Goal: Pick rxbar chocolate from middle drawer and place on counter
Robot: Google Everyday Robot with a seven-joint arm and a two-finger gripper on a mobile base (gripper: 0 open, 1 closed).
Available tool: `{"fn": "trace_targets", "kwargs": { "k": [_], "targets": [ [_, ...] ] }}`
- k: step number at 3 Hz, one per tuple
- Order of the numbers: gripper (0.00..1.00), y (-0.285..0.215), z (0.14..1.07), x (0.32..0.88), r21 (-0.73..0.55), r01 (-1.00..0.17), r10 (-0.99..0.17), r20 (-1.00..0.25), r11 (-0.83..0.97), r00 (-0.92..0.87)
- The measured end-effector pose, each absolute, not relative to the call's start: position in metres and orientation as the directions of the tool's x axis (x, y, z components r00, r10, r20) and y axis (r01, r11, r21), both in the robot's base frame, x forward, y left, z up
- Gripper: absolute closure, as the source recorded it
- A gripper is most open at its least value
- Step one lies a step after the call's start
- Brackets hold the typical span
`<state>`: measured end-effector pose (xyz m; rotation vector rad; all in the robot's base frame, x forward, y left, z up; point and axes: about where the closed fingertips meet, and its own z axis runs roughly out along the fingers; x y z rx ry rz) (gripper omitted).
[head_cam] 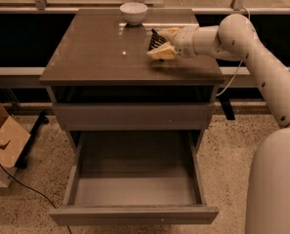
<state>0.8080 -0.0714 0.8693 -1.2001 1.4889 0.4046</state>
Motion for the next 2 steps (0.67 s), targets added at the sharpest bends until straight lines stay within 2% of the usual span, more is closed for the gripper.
{"fn": "trace_targets", "kwargs": {
  "k": [1,2],
  "targets": [
    [0.0,-0.0683,0.868,0.8082,-0.351,-0.837,-0.45,-0.881,0.42,0.144],
    [0.0,-0.0683,0.868,0.8082,-0.351,-0.837,-0.45,-0.881,0.42,0.144]
  ]
}}
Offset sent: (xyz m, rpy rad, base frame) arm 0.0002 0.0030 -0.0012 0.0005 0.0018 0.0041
